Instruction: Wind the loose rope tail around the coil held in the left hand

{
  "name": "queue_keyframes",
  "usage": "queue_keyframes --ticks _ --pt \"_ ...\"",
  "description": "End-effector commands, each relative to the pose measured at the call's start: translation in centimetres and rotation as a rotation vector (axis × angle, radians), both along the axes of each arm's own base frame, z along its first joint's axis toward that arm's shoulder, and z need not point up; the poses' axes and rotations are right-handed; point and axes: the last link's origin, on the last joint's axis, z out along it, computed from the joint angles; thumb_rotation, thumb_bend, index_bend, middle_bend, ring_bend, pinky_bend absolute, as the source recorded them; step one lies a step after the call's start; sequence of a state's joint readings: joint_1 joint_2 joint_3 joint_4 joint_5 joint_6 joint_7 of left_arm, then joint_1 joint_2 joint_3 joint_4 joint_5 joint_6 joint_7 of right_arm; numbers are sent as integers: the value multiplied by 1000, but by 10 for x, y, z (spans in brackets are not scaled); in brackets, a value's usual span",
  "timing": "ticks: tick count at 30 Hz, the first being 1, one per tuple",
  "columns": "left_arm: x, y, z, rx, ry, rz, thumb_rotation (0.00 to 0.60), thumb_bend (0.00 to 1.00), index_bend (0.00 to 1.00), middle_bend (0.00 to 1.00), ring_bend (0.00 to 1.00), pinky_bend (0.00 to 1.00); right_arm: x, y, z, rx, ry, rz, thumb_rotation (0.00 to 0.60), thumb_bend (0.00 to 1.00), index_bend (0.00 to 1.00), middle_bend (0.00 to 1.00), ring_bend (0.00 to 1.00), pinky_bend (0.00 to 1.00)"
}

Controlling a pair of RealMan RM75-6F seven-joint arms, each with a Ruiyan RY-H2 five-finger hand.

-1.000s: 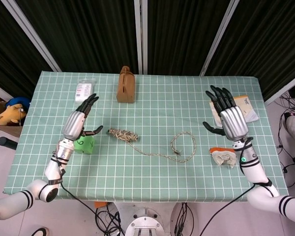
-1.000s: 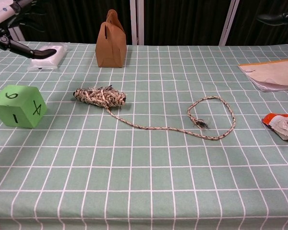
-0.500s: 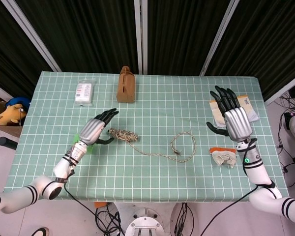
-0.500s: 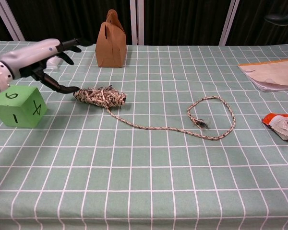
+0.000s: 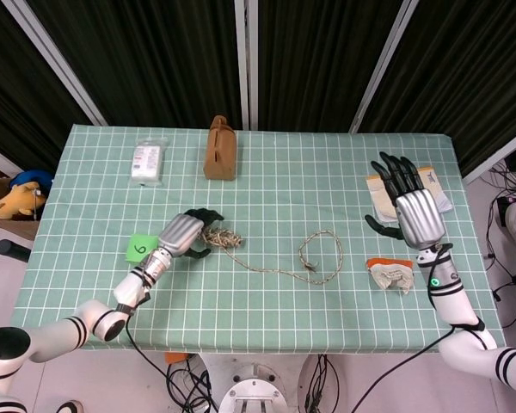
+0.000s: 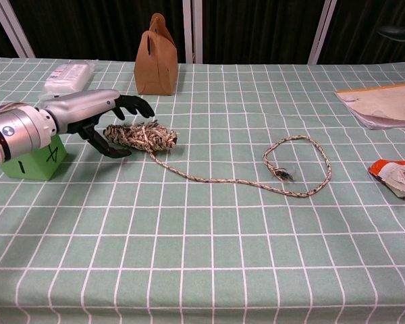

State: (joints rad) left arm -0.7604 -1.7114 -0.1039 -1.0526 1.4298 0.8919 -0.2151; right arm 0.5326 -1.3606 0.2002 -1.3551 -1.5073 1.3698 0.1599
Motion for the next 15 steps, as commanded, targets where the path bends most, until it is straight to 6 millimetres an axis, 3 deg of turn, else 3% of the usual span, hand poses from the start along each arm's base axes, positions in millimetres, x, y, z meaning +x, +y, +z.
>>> queue_keyframes --ticks 1,15 --pt "-2 1 0 6 -5 14 600 262 298 272 223 298 -2 0 -1 1 1 -5 600 176 0 0 0 0" --pt "-1 1 7 29 -213 91 600 345 657 642 543 616 -9 2 -11 35 39 -24 600 176 0 0 0 0"
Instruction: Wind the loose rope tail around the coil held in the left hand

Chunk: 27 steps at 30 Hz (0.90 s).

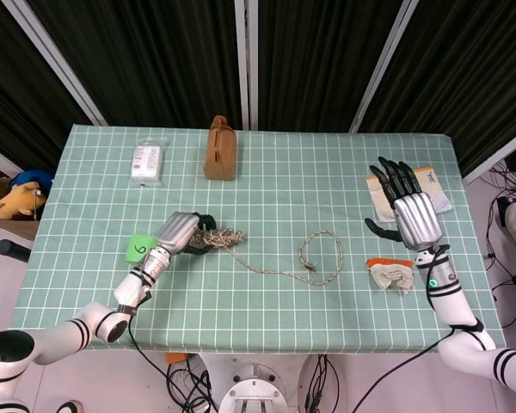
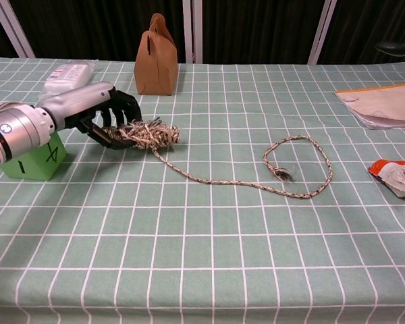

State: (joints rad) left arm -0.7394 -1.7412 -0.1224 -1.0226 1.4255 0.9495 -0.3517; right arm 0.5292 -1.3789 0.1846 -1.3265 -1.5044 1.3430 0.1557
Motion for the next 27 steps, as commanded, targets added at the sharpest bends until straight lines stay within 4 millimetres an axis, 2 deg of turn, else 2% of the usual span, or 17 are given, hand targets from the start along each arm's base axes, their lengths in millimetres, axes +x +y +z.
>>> queue_keyframes --ticks 1,7,12,15,20,27 --pt "0 1 7 14 -80 32 600 352 671 657 559 630 0 2 -3 14 19 3 600 176 0 0 0 0" --pt "-1 2 29 29 -282 102 600 383 719 703 605 671 -11 6 -24 87 153 3 600 176 9 0 0 0" --pt "-5 2 45 54 -328 101 600 394 727 712 614 678 -13 12 -44 162 233 23 600 176 208 0 0 0" --pt "-6 -1 48 62 -317 93 600 392 727 712 614 678 -12 15 -58 211 276 44 600 176 283 0 0 0" --pt "-10 -4 46 63 -304 102 600 390 726 712 613 678 -6 19 -84 299 300 60 600 176 303 0 0 0" --pt "-16 -4 47 82 -309 120 600 389 724 712 613 675 15 10 -105 324 354 151 600 176 294 0 0 0"
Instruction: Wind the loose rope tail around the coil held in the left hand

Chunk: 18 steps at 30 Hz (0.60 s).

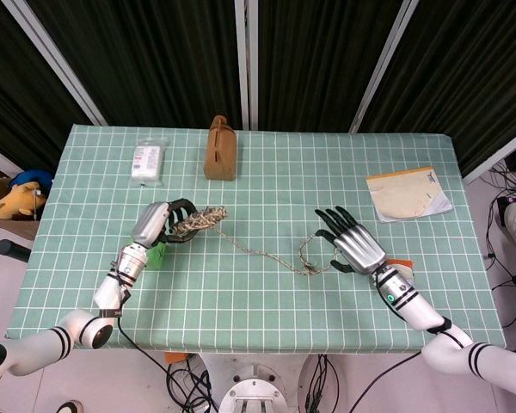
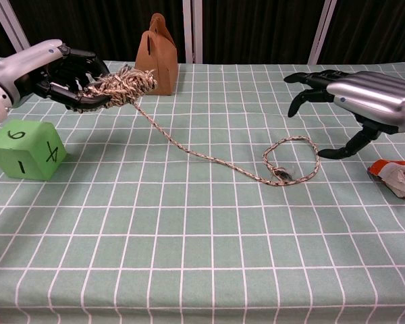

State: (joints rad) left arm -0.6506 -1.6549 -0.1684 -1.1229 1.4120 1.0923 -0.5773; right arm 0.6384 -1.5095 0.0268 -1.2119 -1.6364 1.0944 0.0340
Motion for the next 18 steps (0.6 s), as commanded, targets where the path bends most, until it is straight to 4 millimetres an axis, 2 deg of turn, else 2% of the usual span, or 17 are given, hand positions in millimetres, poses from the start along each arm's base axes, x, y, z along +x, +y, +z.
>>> queue_keyframes --ticks 1,6,13,18 --pt "-2 0 1 6 -4 9 600 389 724 712 613 675 10 -5 -9 24 20 54 600 176 289 0 0 0" --pt "-5 1 2 5 0 21 600 389 724 711 612 674 17 -12 -16 66 128 201 600 176 218 0 0 0" --pt "-6 2 1 0 2 31 600 389 724 710 612 672 14 -22 -14 76 242 306 600 176 216 0 0 0" --pt "-5 3 -1 -6 7 32 600 388 724 710 611 671 14 -25 -23 92 250 323 600 176 244 0 0 0"
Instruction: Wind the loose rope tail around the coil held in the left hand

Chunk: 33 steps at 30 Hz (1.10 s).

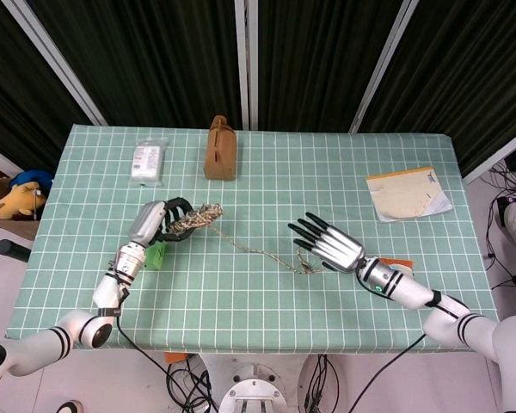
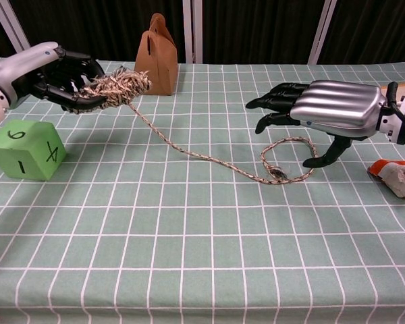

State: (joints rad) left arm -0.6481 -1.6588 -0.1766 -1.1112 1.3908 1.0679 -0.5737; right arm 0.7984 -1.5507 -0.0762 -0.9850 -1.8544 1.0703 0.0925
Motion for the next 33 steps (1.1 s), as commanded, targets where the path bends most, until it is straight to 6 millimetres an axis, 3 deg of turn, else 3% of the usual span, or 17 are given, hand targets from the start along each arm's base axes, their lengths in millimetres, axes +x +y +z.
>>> queue_keyframes --ticks 1,14,20,33 --pt "0 0 -1 -2 1 1 600 389 724 710 611 671 2 0 -9 17 1 16 600 176 254 0 0 0" --pt "-3 1 -3 -17 10 8 600 388 723 709 609 669 6 -3 -30 30 -59 27 600 202 389 0 0 0" --pt "-3 0 -3 -16 13 1 600 387 723 709 609 668 8 -4 -35 27 -78 9 600 317 439 1 0 0" --pt "-5 0 -3 -24 18 6 600 388 723 708 609 668 8 -4 -43 40 -67 -8 600 327 510 18 0 0"
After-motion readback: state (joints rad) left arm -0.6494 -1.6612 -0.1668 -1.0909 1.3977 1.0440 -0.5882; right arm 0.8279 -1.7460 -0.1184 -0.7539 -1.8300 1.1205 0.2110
